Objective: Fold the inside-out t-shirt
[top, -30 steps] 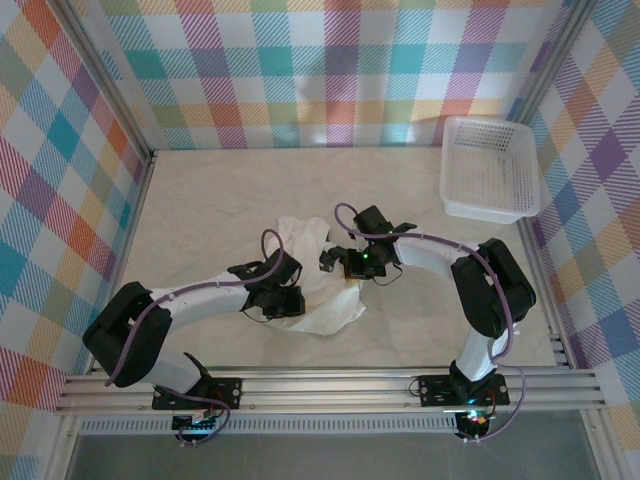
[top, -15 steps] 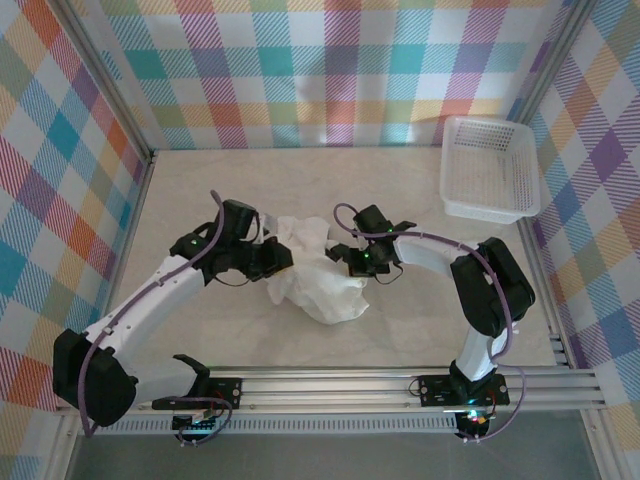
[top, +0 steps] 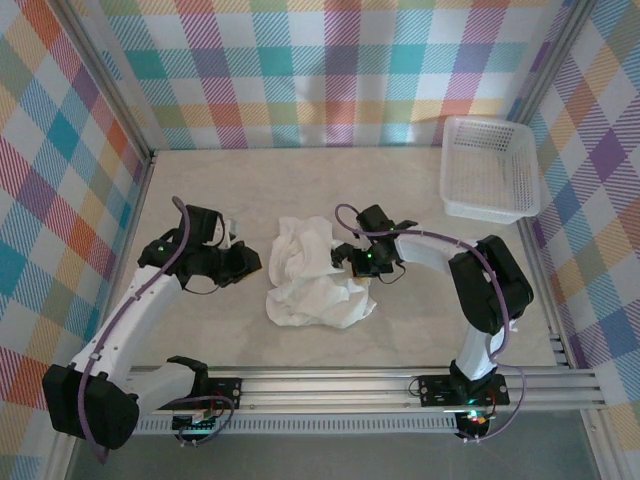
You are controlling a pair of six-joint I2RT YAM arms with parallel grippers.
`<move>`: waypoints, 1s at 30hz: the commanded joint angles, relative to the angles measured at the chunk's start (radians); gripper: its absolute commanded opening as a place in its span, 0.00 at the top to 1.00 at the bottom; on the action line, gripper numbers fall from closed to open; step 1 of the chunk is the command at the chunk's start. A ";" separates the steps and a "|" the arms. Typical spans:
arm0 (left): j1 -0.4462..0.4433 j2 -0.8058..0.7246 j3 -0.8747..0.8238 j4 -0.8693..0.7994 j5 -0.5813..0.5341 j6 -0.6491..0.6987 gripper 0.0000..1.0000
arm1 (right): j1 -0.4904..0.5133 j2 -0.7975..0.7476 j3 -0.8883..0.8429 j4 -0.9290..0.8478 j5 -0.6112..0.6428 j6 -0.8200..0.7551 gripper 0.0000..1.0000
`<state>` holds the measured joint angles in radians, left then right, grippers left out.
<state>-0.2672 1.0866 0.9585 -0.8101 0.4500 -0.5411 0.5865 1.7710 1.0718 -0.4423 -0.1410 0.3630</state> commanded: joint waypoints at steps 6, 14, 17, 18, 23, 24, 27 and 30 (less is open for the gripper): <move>0.005 0.009 0.069 0.014 -0.312 -0.033 0.49 | 0.378 -0.260 -0.055 0.428 -0.107 -0.216 1.00; 0.064 0.029 0.135 -0.021 -0.344 0.034 0.43 | 0.428 -0.125 0.118 0.232 -0.139 -0.250 0.55; 0.038 0.040 0.101 -0.016 -0.234 0.083 0.40 | 0.323 -0.230 0.047 0.325 -0.165 -0.119 0.45; -0.005 0.041 0.096 -0.024 -0.242 0.094 0.40 | 0.269 -0.265 0.008 0.367 -0.173 -0.058 0.44; -0.367 0.115 0.104 -0.059 -0.420 0.064 0.38 | 0.092 -0.286 -0.106 0.262 0.065 0.079 0.42; -0.443 0.158 0.110 -0.070 -0.454 0.049 0.37 | 0.075 -0.258 -0.096 0.208 0.092 0.074 0.42; -0.619 0.311 0.140 -0.095 -0.562 0.031 0.26 | 0.050 -0.170 -0.069 0.152 0.084 0.079 0.41; -0.684 0.462 0.157 -0.114 -0.636 0.031 0.18 | 0.050 -0.103 -0.056 0.187 0.028 0.105 0.41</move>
<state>-0.9127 1.4593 1.0931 -0.8448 -0.0509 -0.5011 0.6289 1.6211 0.9947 -0.2127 -0.0940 0.4168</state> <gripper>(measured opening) 0.810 0.592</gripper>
